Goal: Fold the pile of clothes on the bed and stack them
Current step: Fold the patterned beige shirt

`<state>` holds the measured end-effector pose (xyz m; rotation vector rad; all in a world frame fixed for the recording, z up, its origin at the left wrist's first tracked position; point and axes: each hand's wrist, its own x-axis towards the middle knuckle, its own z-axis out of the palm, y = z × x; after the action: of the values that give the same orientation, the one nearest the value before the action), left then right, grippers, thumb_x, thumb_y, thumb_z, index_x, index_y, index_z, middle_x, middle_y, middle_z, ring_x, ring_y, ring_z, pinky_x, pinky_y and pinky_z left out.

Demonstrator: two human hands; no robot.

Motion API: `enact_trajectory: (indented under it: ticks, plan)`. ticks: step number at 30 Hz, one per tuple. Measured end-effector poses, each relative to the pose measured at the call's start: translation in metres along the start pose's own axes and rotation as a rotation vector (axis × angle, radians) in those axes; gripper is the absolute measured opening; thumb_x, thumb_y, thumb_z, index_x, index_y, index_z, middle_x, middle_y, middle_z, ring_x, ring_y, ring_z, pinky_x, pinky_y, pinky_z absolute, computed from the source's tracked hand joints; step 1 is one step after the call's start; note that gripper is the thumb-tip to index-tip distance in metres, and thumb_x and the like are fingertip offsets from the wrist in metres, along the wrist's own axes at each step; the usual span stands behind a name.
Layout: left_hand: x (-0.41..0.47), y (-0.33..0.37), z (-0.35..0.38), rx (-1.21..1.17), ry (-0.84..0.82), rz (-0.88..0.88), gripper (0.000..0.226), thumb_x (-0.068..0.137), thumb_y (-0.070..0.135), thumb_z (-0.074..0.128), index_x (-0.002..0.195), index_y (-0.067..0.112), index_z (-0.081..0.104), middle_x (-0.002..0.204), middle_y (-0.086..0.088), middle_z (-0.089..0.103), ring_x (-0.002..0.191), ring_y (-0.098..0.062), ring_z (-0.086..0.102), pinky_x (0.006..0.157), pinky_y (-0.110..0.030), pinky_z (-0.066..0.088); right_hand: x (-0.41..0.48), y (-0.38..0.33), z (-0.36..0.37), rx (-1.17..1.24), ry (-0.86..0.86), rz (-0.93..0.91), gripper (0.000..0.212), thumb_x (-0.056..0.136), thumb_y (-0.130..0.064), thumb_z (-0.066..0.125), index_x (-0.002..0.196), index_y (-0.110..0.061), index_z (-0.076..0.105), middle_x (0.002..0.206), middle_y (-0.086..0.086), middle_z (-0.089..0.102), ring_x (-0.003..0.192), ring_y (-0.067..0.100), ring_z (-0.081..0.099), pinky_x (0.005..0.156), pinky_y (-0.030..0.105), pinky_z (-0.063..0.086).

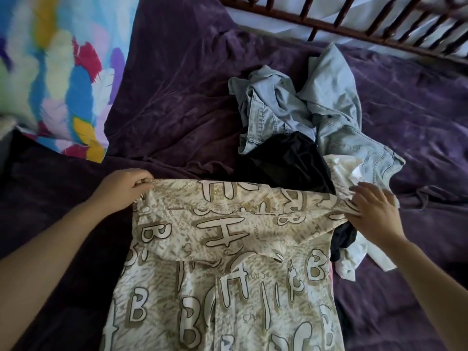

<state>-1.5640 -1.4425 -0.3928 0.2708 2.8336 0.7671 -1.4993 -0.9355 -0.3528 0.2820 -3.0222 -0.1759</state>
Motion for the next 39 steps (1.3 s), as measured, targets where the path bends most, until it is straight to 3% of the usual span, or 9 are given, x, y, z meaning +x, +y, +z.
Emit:
enact_trajectory:
  ticks: [10,15,18,22,27,30,32,35,39]
  plan:
    - [-0.172,0.019,0.023,0.212,0.208,0.352,0.023,0.074,0.015,0.041,0.094,0.014,0.051,0.081,-0.007,0.061,0.078,-0.017,0.043,0.066,-0.033,0.039,-0.159,-0.016,0.001,0.055,0.111,-0.245,0.016,0.09,-0.024,0.042,0.09,-0.008,0.045,0.103,0.019,0.065,0.101,0.033,0.048,0.077,0.042,0.035]
    - [-0.234,0.014,0.065,0.276,0.07,0.46,0.029,0.067,0.015,0.039,0.094,0.019,0.047,0.089,0.006,0.041,0.077,-0.014,0.04,0.058,-0.031,0.045,-0.211,-0.047,0.011,0.053,-0.408,-0.083,0.09,0.023,-0.012,0.086,0.103,-0.013,0.047,0.096,0.016,0.064,0.097,0.031,0.045,0.065,0.043,0.051]
    - [-0.256,0.009,0.09,0.409,-0.125,0.336,0.052,0.056,0.019,0.068,0.106,0.019,0.051,0.091,0.002,0.057,0.083,-0.017,0.051,0.058,-0.036,0.053,-0.228,-0.062,0.03,0.012,-0.69,0.037,0.099,0.014,-0.009,0.09,0.102,-0.014,0.046,0.099,0.022,0.064,0.102,0.034,0.042,0.06,0.05,0.054]
    - [-0.258,0.018,0.105,0.561,-0.404,0.053,0.082,0.02,0.025,0.091,0.099,0.023,0.069,0.086,-0.001,0.063,0.077,-0.022,0.064,0.058,-0.041,0.052,-0.213,-0.089,0.02,-0.071,-0.901,0.137,0.072,0.078,-0.051,0.065,0.137,-0.02,0.036,0.148,0.011,0.023,0.14,0.029,0.016,0.107,0.05,0.028]
    - [-0.219,0.049,0.087,0.422,-0.235,0.035,0.043,0.065,0.049,0.044,0.089,0.026,0.072,0.096,-0.001,0.062,0.098,-0.021,0.05,0.074,-0.052,0.048,-0.169,-0.1,0.013,0.026,-0.67,0.166,0.061,0.091,-0.051,0.045,0.142,-0.023,0.03,0.156,0.004,0.01,0.145,0.023,0.006,0.115,0.045,0.015]
    - [-0.18,0.067,0.09,0.512,-0.357,-0.029,0.077,0.08,0.051,0.05,0.147,0.022,0.026,0.151,-0.013,0.024,0.139,-0.031,0.022,0.105,-0.059,0.027,-0.128,-0.117,0.017,0.047,-0.602,0.063,0.079,0.092,-0.033,0.052,0.15,-0.022,0.0,0.158,0.004,-0.006,0.146,0.021,-0.004,0.117,0.046,0.005]
    - [-0.158,0.071,0.095,0.557,-0.563,-0.13,0.093,0.087,0.04,0.055,0.148,0.027,-0.013,0.157,-0.005,-0.012,0.145,-0.026,-0.007,0.114,-0.05,0.009,-0.11,-0.127,0.027,0.041,-0.626,0.013,0.082,0.093,-0.021,0.049,0.149,-0.022,-0.009,0.159,0.002,-0.003,0.146,0.021,-0.004,0.117,0.046,0.006]
    - [-0.143,0.059,0.107,0.589,-0.561,-0.177,0.083,0.091,0.043,0.05,0.149,0.024,-0.007,0.154,-0.005,0.021,0.143,-0.023,0.015,0.112,-0.047,0.016,-0.099,-0.124,0.043,-0.053,-0.698,0.045,0.073,0.09,-0.013,0.047,0.15,-0.018,0.005,0.142,0.004,0.042,0.137,0.024,0.028,0.114,0.048,0.011]
    - [-0.15,0.046,0.092,0.585,-0.491,-0.137,0.036,0.092,0.04,0.051,0.124,0.024,0.049,0.113,0.006,0.063,0.109,-0.014,0.057,0.104,-0.037,0.023,-0.117,-0.098,0.035,-0.139,-0.604,0.029,0.026,0.087,-0.023,0.052,0.112,-0.022,0.062,0.107,-0.003,0.066,0.112,0.021,0.053,0.102,0.04,0.024]
